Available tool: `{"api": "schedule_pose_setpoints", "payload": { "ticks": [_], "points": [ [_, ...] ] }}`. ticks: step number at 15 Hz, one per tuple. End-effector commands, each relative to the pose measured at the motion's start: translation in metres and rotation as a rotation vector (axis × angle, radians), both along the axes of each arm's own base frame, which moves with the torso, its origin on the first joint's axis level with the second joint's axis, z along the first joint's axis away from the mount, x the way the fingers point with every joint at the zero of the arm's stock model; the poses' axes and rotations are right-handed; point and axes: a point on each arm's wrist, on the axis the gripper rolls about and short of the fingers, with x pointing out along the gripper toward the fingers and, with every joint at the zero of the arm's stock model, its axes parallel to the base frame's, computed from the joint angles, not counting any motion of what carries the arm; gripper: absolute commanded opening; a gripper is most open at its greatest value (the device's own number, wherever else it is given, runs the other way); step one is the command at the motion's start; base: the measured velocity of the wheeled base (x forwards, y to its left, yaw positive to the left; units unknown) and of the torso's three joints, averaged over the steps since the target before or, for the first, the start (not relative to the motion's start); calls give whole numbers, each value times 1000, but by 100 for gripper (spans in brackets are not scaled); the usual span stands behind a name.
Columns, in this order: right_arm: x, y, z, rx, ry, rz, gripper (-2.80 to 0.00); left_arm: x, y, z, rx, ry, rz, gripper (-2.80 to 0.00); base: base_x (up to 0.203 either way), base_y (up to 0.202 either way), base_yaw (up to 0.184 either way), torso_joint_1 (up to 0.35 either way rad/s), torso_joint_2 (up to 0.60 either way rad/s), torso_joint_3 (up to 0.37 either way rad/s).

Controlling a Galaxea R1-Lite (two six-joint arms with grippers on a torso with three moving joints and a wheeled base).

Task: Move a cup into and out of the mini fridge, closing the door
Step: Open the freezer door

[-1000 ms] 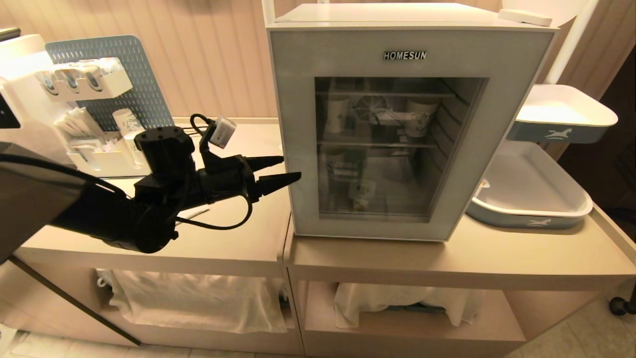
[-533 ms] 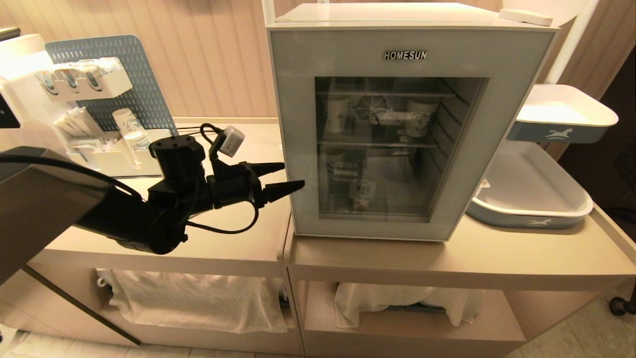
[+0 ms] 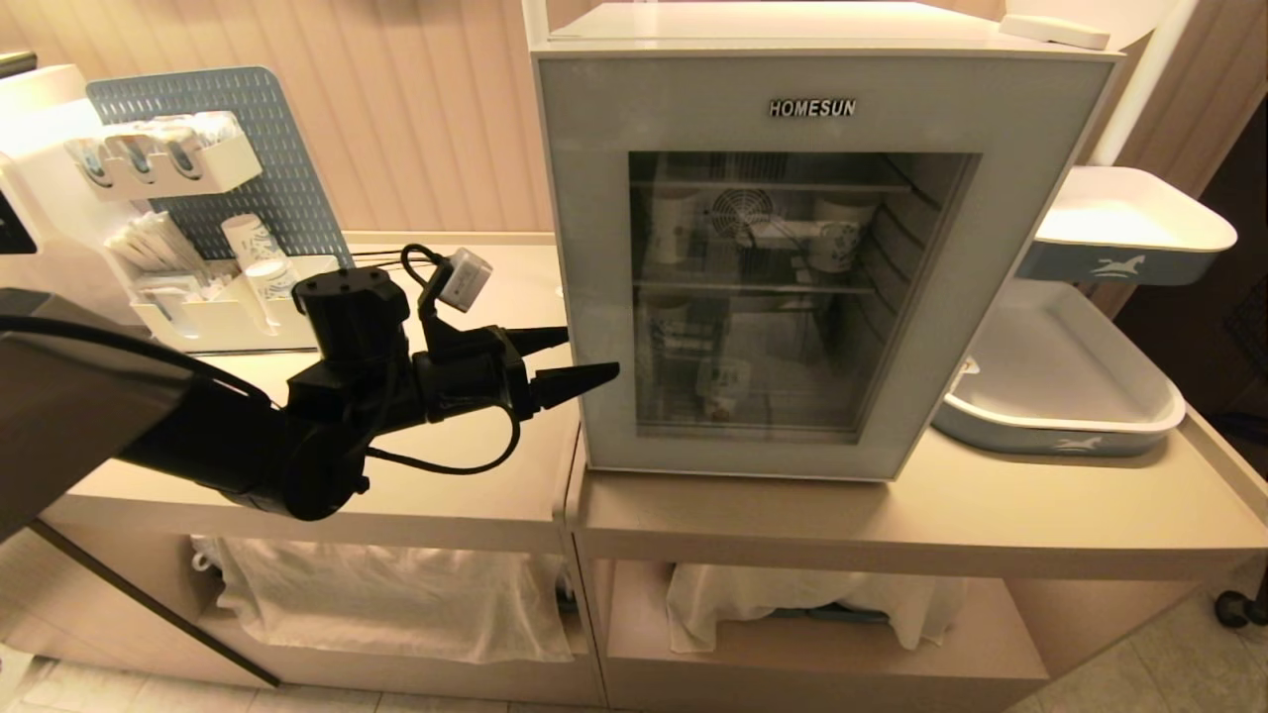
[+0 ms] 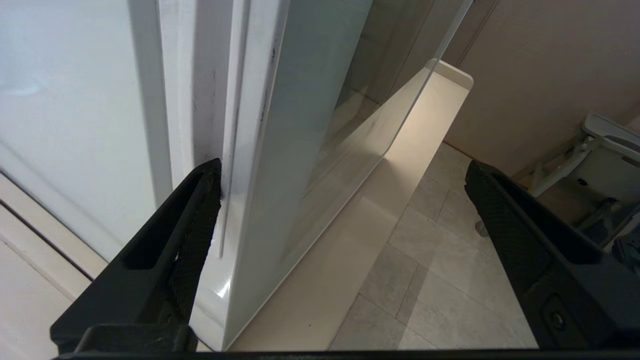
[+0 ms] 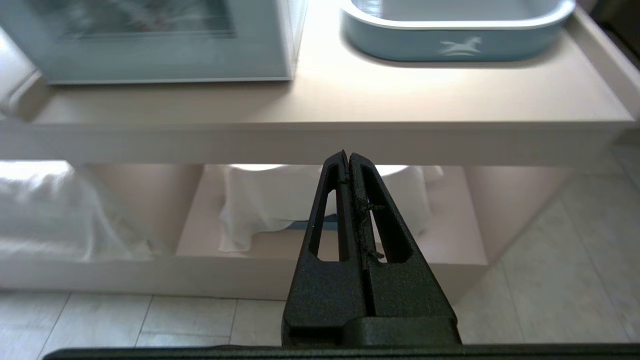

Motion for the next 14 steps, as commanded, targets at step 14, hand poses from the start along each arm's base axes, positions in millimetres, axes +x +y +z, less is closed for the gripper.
{"api": "schedule_pose_setpoints", "payload": {
  "ticks": [14],
  "points": [
    [0,0,0,3,1,1,-280,-121,-8,34,-12,-35,-167,0,0,0,0,0,0,0]
  ]
}}
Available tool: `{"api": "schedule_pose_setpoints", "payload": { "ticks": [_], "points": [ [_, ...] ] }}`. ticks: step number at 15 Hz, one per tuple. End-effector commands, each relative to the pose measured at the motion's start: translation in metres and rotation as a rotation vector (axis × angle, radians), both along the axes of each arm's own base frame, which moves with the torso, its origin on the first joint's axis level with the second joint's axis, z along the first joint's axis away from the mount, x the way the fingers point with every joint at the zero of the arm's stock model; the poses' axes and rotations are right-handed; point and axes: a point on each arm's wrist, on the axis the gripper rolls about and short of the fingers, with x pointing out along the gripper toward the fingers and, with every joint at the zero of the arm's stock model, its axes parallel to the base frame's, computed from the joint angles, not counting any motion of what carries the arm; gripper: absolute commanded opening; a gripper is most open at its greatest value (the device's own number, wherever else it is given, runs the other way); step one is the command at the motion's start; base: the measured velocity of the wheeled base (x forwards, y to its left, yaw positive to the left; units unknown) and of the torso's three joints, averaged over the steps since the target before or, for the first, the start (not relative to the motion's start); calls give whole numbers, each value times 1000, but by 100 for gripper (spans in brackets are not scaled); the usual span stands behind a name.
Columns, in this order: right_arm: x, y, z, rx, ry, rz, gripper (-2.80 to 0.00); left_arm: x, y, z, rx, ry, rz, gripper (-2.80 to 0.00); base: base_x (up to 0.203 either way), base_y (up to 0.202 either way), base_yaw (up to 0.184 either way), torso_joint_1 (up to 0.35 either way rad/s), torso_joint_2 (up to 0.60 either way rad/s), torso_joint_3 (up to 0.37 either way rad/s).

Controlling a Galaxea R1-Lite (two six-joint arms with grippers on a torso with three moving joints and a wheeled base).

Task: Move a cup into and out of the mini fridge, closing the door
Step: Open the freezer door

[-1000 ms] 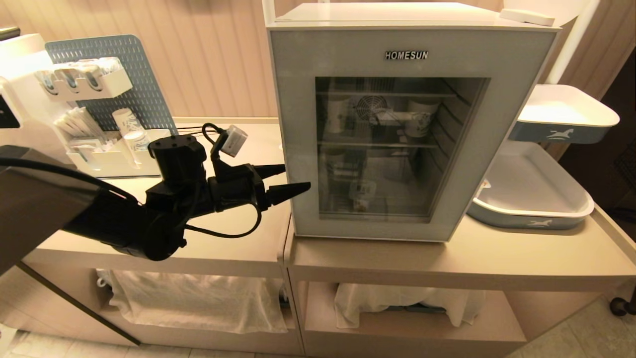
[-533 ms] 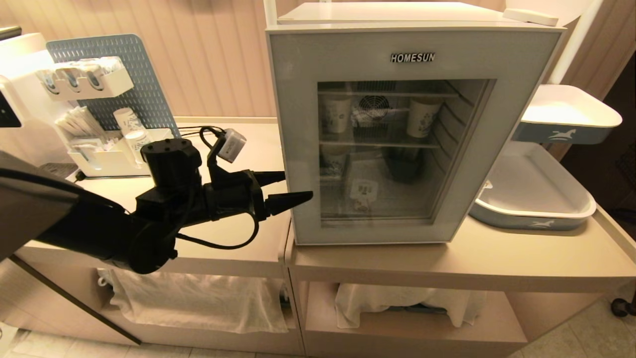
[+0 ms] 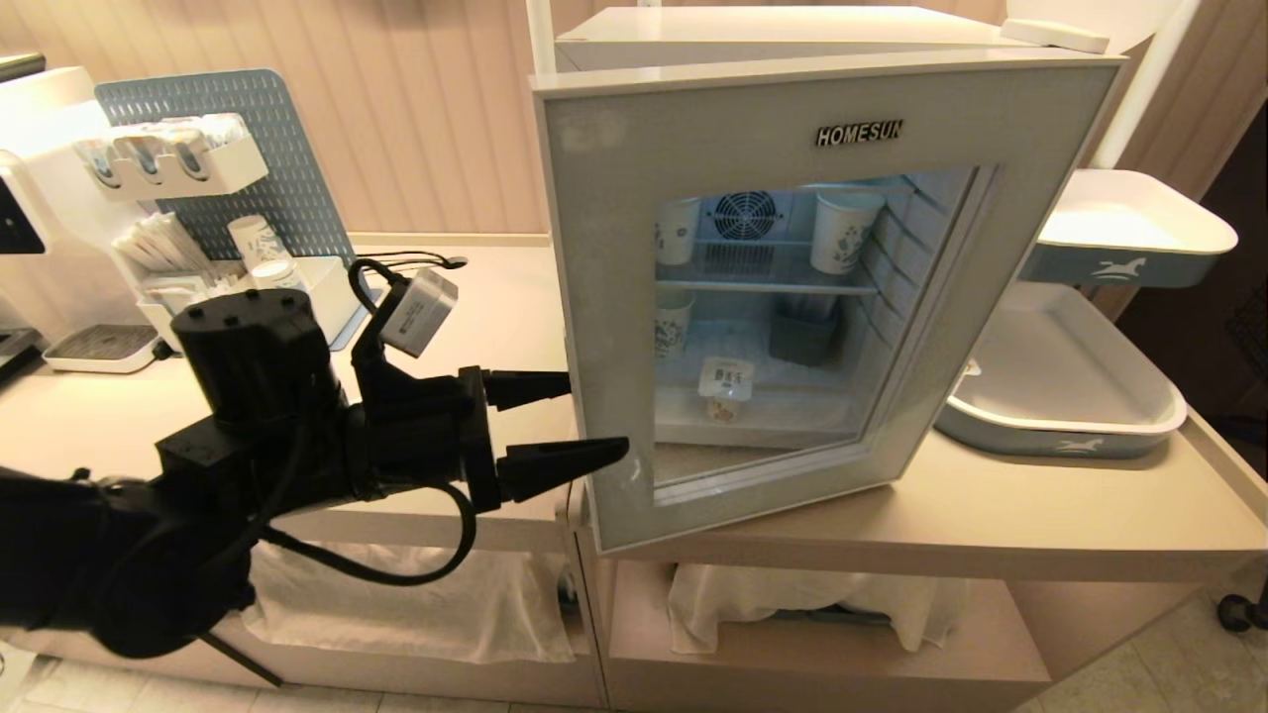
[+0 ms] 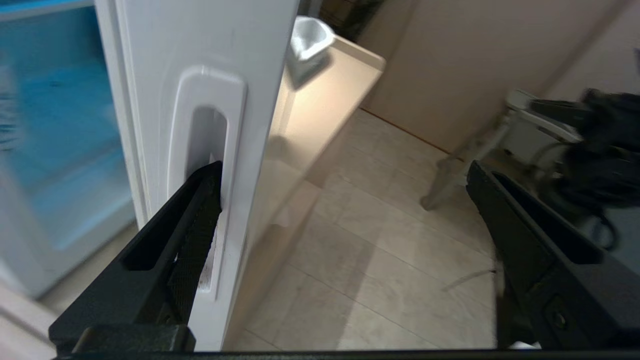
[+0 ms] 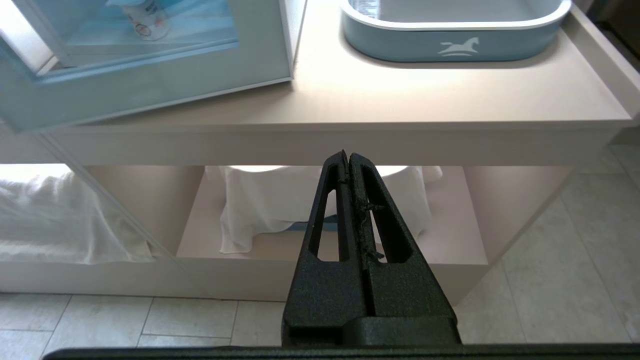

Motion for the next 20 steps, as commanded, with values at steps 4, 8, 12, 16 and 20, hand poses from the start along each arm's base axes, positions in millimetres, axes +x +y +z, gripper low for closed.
{"api": "schedule_pose_setpoints", "payload": {
  "ticks": [4,8,12,16,20],
  "points": [
    [0,0,0,8,2,0,-280,-53,-18,16,-27,-48,-153,0,0,0,0,0,0,0],
    [0,0,0,11,2,0,-280,-78,-37,8,-9,-19,-270,0,0,0,0,0,0,0],
    [0,0,0,11,2,0,-280,-93,-44,-1,14,4,-333,0,0,0,0,0,0,0],
    [0,0,0,11,2,0,-280,-91,-41,-3,21,10,-247,0,0,0,0,0,0,0],
    [0,0,0,11,2,0,-280,-55,-22,-9,76,64,188,0,0,0,0,0,0,0]
  ]
}}
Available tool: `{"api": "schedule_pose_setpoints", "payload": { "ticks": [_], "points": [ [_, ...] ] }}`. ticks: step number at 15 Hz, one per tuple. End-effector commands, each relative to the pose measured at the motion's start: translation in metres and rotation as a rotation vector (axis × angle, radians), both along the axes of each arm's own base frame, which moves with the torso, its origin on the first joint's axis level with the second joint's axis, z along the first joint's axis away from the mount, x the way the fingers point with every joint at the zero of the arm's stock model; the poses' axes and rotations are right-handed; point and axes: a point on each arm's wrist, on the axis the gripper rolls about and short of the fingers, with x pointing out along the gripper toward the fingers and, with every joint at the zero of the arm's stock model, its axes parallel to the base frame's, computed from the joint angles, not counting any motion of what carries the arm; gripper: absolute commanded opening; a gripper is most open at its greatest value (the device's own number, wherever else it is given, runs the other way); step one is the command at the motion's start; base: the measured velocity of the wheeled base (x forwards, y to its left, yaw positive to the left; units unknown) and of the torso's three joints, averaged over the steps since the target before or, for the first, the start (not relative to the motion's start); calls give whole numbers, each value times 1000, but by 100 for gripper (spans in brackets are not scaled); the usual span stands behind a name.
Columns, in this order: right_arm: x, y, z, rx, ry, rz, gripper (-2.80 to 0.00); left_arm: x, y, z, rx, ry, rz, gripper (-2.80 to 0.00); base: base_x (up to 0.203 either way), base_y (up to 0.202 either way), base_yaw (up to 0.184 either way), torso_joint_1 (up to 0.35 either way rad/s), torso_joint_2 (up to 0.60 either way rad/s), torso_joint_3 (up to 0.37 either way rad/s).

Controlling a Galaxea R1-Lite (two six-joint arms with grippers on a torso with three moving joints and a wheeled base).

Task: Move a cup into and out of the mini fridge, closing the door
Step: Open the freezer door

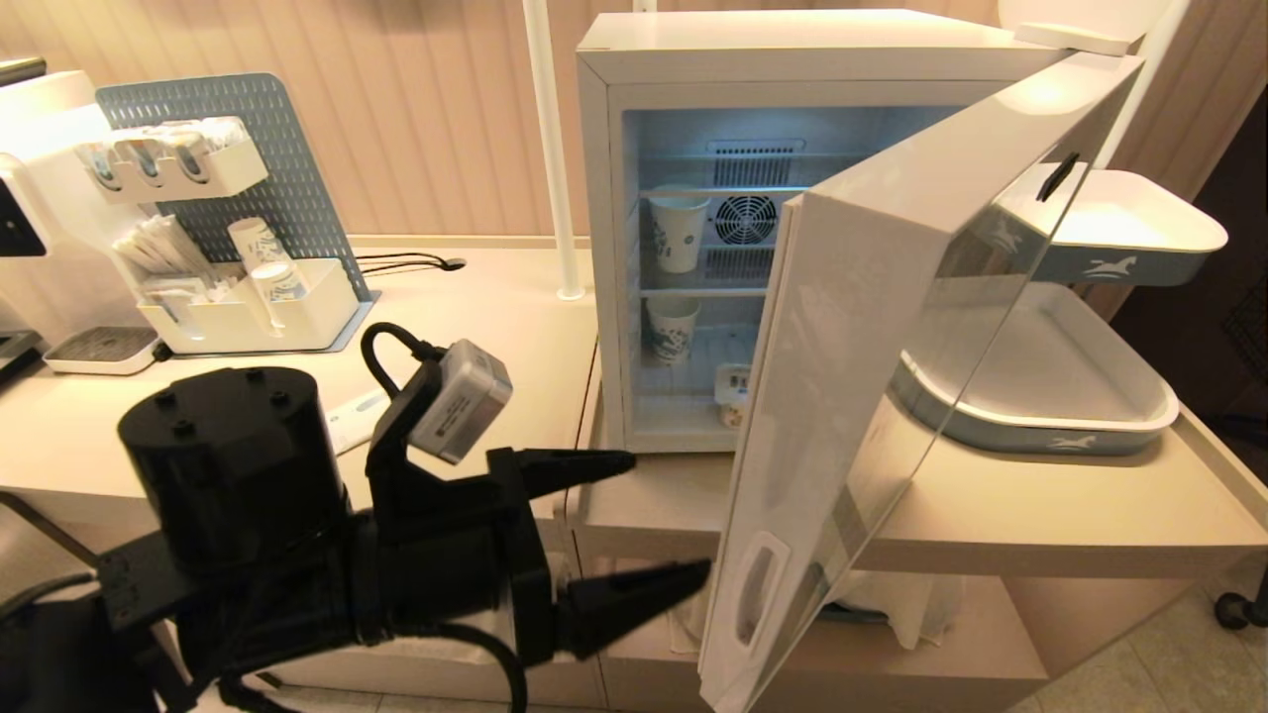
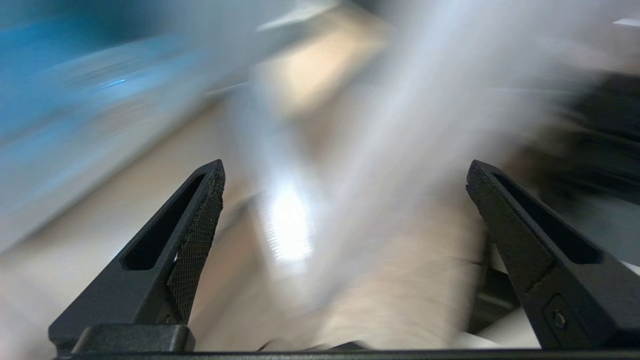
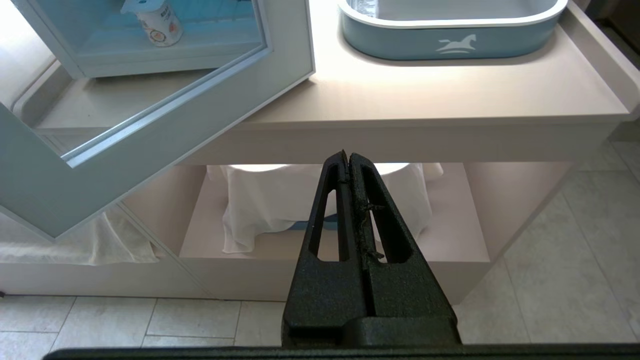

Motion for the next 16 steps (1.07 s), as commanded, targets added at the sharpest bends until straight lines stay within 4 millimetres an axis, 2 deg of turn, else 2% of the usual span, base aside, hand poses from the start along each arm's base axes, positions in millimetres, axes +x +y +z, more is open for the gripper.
{"api": "schedule_pose_setpoints", "payload": {
  "ticks": [1,5,6,7,12,14,16],
  "points": [
    [0,0,0,0,2,0,-280,24,8,-4,37,47,122,0,0,0,0,0,0,0],
    [0,0,0,0,1,0,-280,54,1,-17,94,83,309,0,-65,0,2,3,4,2],
    [0,0,0,0,2,0,-280,57,0,-17,95,83,316,-230,0,0,0,0,0,0],
    [0,0,0,0,2,0,-280,60,-2,-16,94,83,316,-280,0,0,0,0,0,0],
    [0,0,0,-1,2,0,-280,64,-15,-14,88,72,286,-280,0,0,0,0,0,0],
    [0,0,0,-1,0,0,-280,58,-23,-13,83,68,247,-280,0,0,0,0,0,0],
    [0,0,0,-1,2,0,-280,46,-40,-9,73,59,174,-280,0,0,0,0,0,0]
  ]
}}
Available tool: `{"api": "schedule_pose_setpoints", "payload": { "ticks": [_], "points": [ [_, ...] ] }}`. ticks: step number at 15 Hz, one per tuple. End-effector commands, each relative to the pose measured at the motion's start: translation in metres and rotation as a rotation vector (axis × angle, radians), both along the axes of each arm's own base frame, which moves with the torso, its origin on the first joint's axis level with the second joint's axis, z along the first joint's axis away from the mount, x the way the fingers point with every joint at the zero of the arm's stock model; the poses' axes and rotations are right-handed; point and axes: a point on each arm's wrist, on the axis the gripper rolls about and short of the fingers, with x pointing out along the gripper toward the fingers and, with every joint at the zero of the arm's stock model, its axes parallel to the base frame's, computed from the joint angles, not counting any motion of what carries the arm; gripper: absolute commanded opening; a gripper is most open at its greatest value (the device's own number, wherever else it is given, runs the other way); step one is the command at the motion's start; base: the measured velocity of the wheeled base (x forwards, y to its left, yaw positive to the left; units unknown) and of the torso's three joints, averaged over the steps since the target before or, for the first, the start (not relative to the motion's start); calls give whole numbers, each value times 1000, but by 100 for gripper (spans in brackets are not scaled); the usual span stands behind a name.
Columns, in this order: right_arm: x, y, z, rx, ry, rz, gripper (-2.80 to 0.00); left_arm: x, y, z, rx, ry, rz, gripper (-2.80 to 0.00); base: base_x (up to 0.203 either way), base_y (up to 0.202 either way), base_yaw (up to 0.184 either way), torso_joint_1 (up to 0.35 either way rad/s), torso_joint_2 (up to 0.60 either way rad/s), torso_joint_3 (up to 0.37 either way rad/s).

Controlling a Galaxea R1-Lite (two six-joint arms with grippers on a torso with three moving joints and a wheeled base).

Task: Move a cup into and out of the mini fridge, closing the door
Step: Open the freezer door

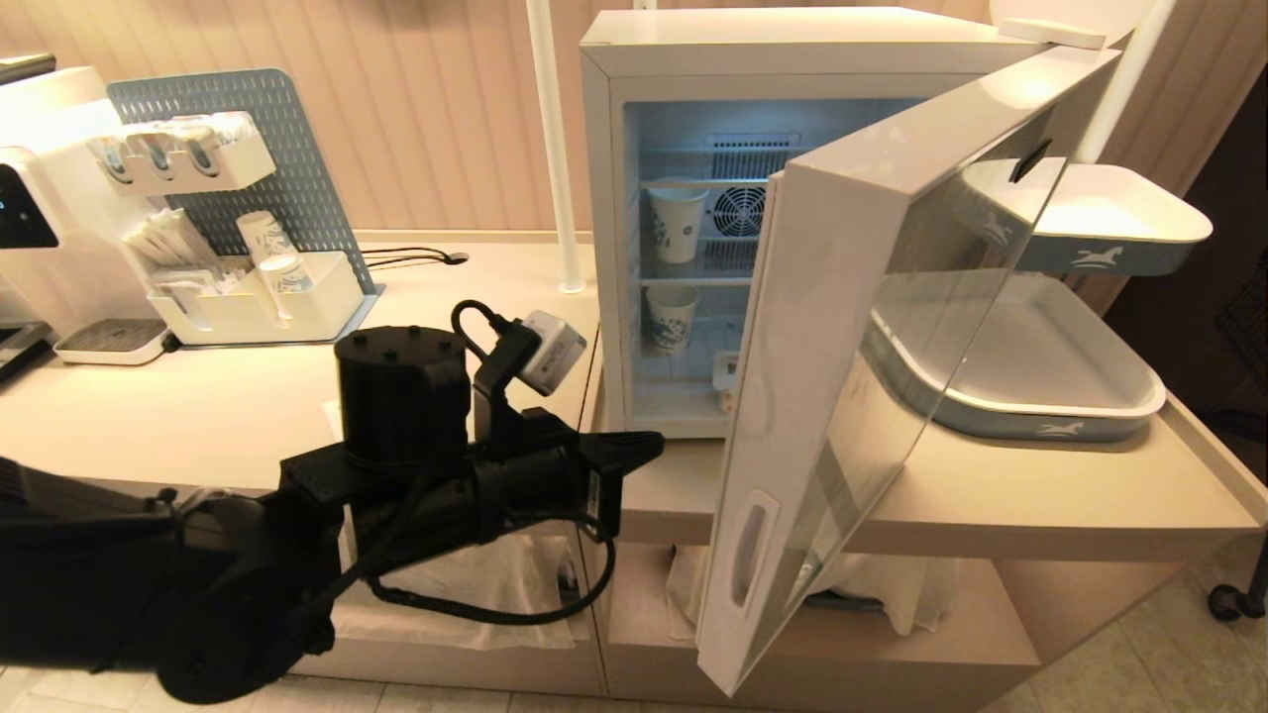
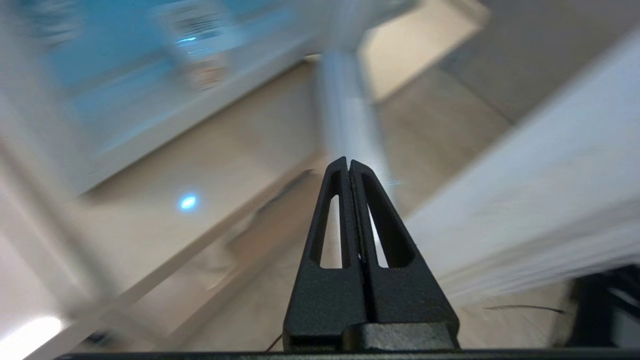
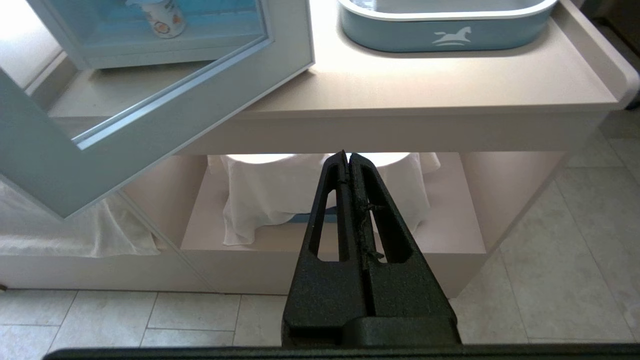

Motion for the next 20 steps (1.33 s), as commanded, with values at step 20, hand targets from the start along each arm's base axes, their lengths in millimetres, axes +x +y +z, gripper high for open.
{"api": "schedule_pose_setpoints", "payload": {
  "ticks": [20],
  "points": [
    [0,0,0,2,3,0,-280,-94,-92,16,62,-52,-247,-280,0,0,0,0,0,0]
  ]
}}
